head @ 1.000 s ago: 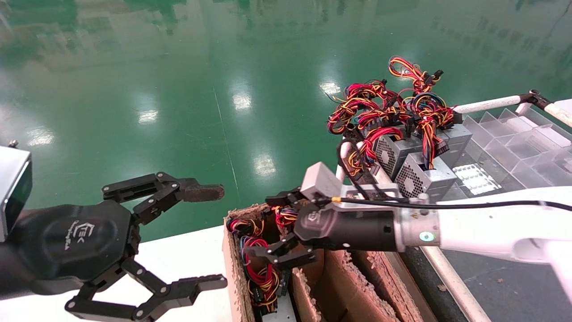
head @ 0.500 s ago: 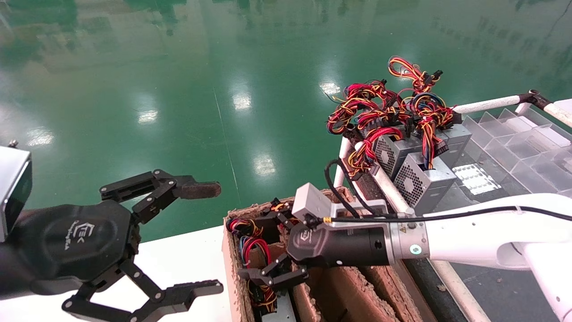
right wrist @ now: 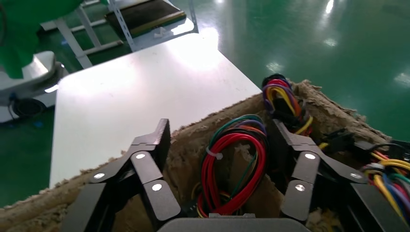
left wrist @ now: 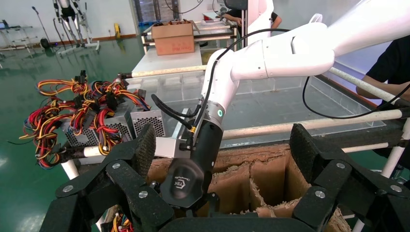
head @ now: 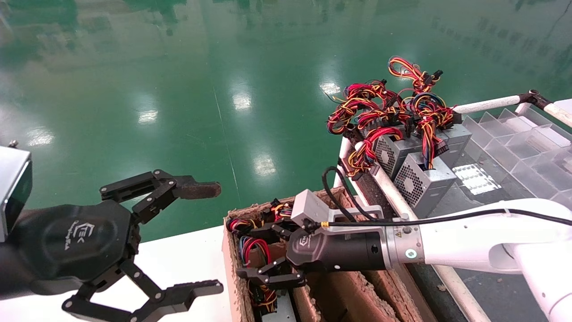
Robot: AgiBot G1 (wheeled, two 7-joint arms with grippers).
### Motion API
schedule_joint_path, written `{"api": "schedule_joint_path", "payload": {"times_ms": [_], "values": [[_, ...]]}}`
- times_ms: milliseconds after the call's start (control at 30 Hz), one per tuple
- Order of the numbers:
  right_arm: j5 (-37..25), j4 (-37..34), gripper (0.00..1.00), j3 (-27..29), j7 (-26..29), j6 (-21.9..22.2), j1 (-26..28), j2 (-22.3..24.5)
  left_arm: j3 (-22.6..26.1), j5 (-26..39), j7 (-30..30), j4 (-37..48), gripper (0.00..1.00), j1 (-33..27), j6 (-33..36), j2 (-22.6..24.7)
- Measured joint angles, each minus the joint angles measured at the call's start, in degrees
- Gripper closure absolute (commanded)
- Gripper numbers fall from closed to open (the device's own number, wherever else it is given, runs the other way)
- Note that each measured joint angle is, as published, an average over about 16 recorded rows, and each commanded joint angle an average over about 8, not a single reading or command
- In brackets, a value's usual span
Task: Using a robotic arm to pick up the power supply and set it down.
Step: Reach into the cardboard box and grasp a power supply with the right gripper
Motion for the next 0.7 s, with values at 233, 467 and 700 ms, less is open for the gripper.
{"api": "schedule_joint_path", "payload": {"times_ms": [233, 467, 700], "values": [[0.3, -3.4, 1.00, 0.0, -1.7, -1.6, 0.5, -0.5, 0.0, 0.0, 0.0, 0.0, 0.00, 0.0, 0.0, 0.0], [0.6, -6.2, 1.00, 0.2, -3.4, -2.4, 0.9, -0.7, 0.1, 0.0, 0.0, 0.0, 0.00, 0.0, 0.0, 0.0], [0.7, -8.4, 1.00, 0.3, -5.1, -2.7, 1.4, -0.9, 0.1, -0.1, 0.0, 0.0, 0.00, 0.0, 0.0, 0.0]]}}
